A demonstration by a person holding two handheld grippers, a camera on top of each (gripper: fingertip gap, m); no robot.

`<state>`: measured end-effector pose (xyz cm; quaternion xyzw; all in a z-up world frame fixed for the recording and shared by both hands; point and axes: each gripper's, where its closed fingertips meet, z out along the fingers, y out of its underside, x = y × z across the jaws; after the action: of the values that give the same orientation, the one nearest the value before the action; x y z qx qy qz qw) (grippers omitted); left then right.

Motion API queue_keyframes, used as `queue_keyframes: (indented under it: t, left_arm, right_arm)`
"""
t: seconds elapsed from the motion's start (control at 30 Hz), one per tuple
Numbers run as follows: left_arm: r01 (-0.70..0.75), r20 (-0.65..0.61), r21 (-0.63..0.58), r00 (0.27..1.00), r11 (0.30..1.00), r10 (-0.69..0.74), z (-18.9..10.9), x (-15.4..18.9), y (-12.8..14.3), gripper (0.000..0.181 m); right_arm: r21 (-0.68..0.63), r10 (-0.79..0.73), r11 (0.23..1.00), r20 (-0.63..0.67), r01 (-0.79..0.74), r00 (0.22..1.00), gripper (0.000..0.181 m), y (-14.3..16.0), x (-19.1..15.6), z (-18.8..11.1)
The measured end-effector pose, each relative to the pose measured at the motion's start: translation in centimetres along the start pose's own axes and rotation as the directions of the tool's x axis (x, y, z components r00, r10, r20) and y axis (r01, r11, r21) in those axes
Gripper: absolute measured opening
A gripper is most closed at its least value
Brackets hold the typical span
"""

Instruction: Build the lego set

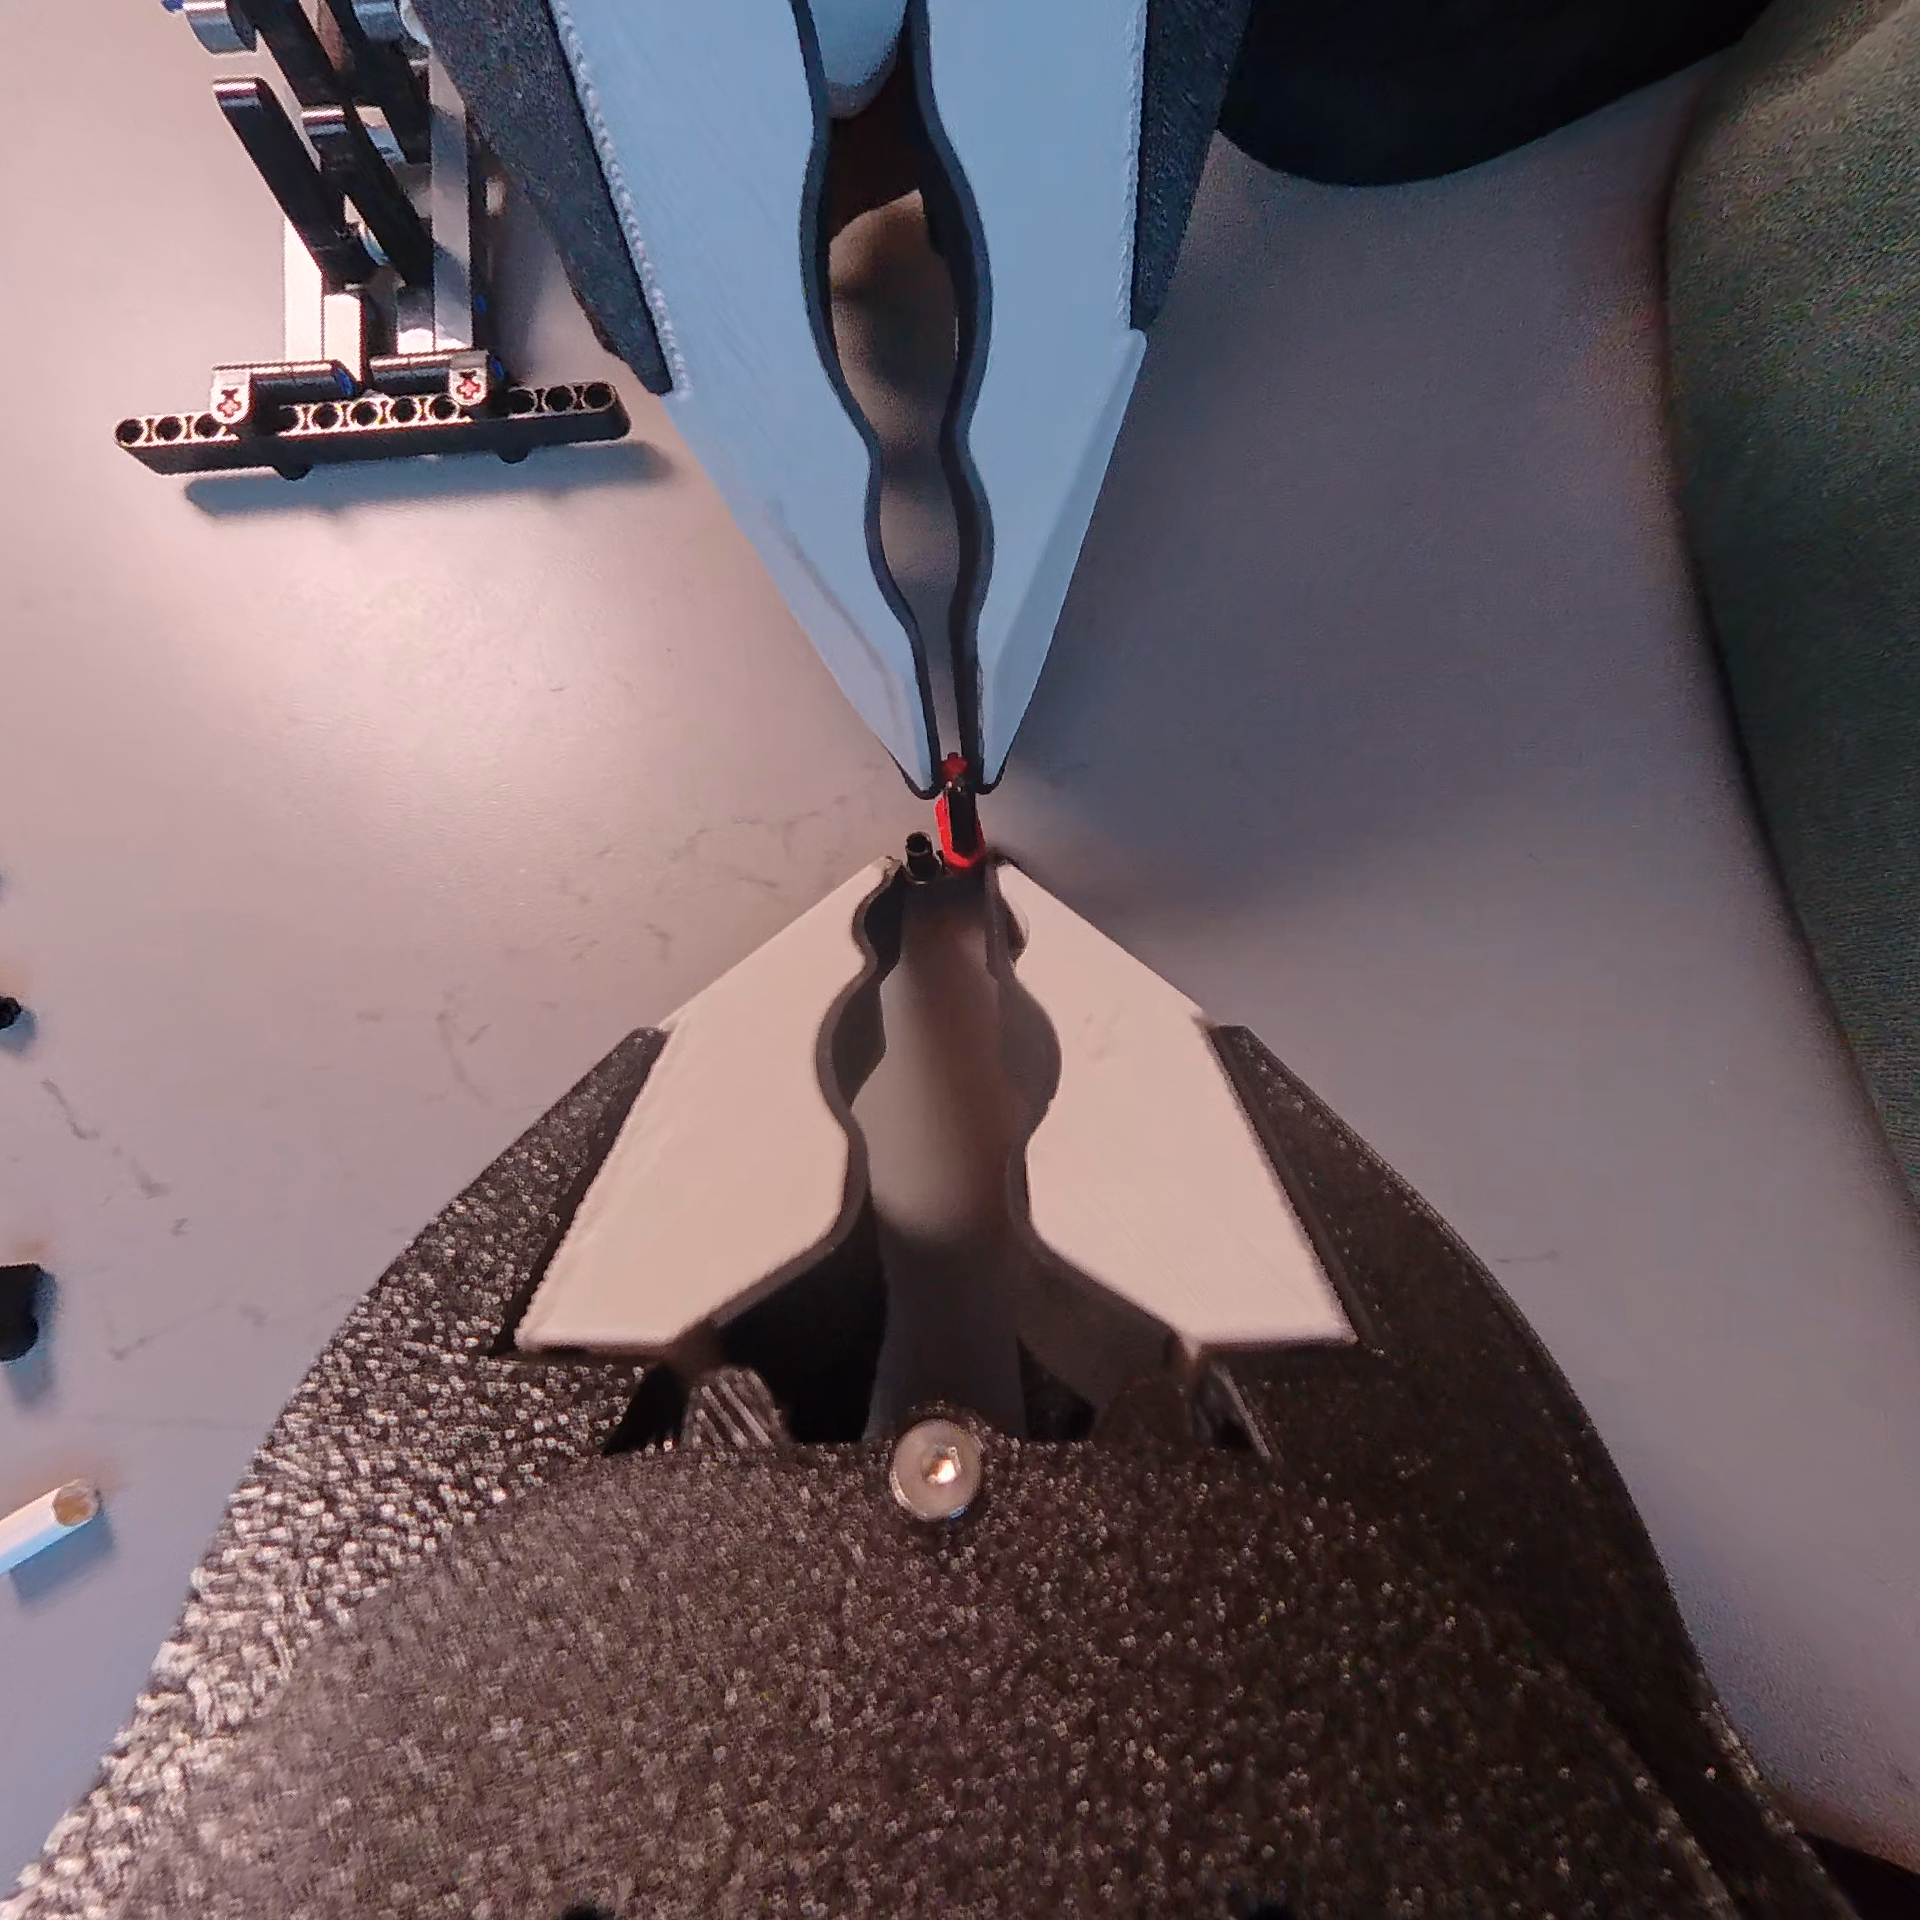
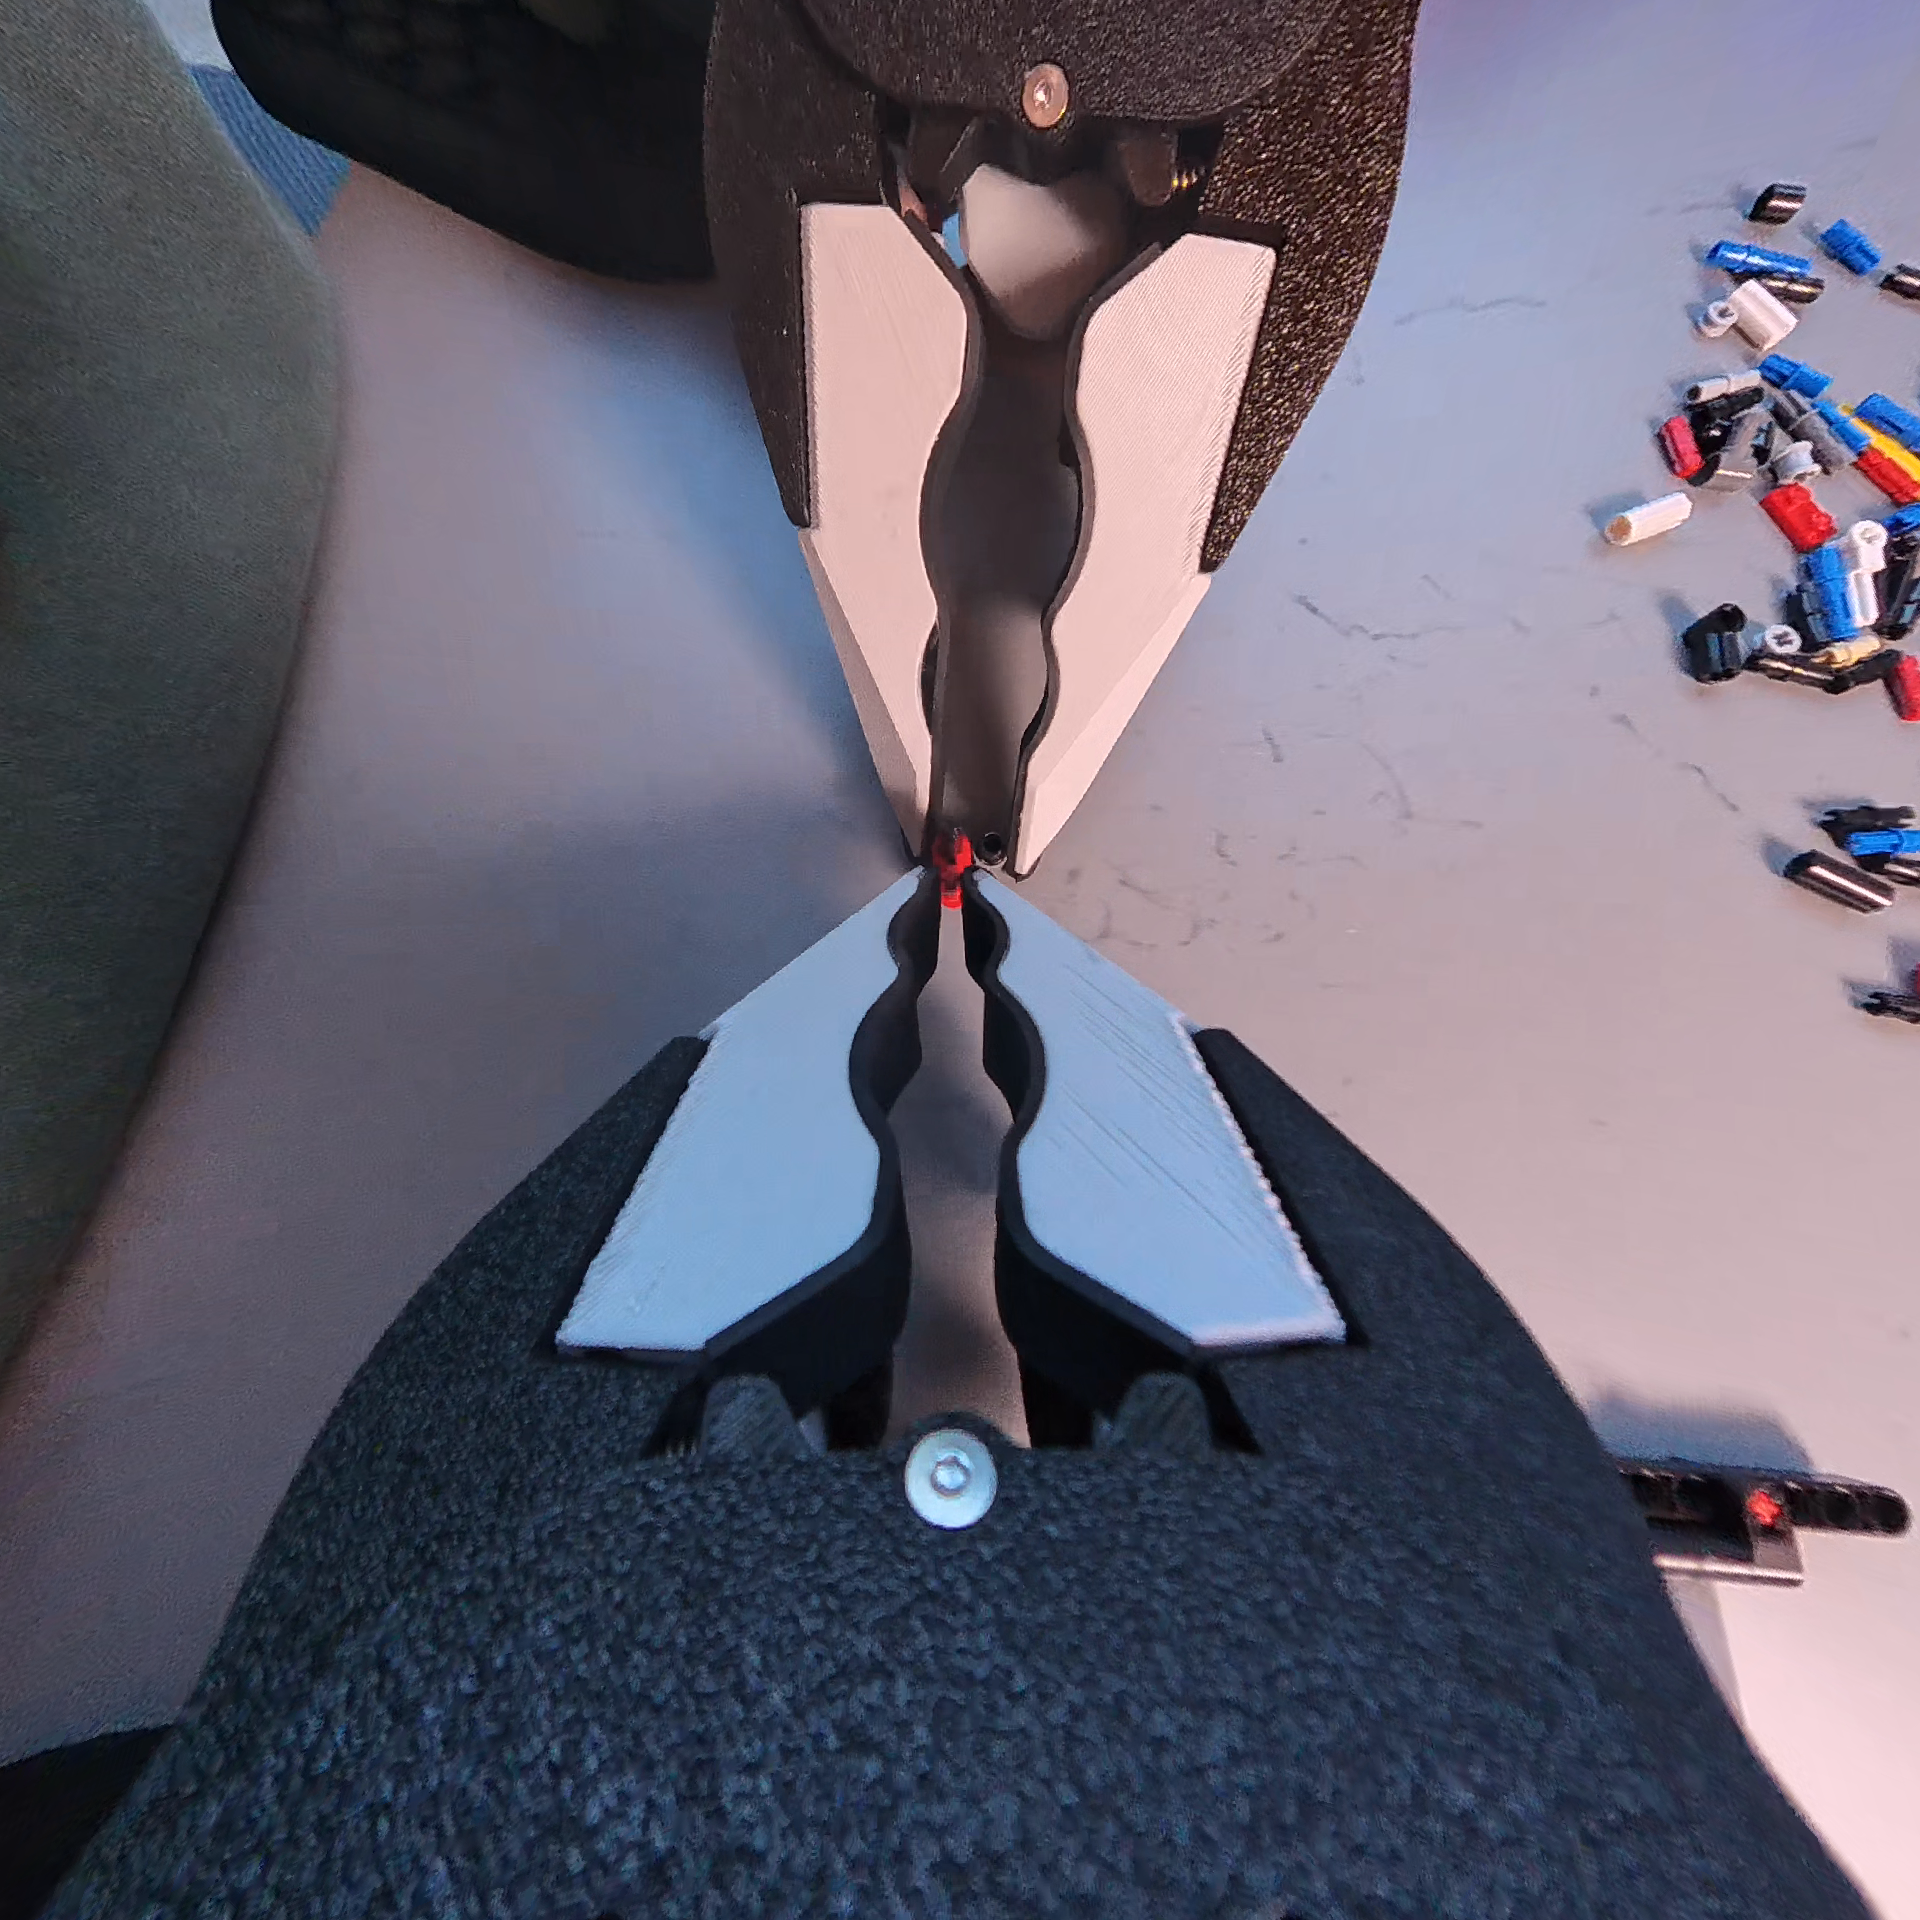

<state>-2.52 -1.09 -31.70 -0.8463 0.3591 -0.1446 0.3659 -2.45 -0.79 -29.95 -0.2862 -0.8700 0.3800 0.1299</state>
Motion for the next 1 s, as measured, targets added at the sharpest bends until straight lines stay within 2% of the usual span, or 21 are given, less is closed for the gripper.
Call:
queue_keyframes:
  t: [0.4,0.6,0.9,1.0]
  left_arm:
    - [0.029,0.015,-0.002,0.999,1.000,-0.029,-0.3,0.4,0.1,0.027]
    - [0.048,0.038,0.003,0.998,0.999,-0.048,-0.4,-0.1,0.0,0.018]
    - [0.027,0.060,-0.026,0.998,0.999,-0.025,-0.5,0.0,0.4,0.016]
    - [0.035,0.045,-0.028,0.998,0.999,-0.034,-0.8,0.1,0.5,0.028]
  right_arm:
    - [-0.007,-0.018,1.000,-0.010,0.018,1.000,0.004,-0.1,0.1,0.3]
    - [-0.013,-0.023,1.000,-0.011,0.023,1.000,0.003,-0.2,0.0,0.6]
    - [0.036,0.006,0.999,-0.035,-0.005,0.999,0.003,-1.1,0.1,0.5]
    - [0.028,0.004,1.000,-0.042,-0.003,0.999,0.004,-1.1,0.1,0.6]
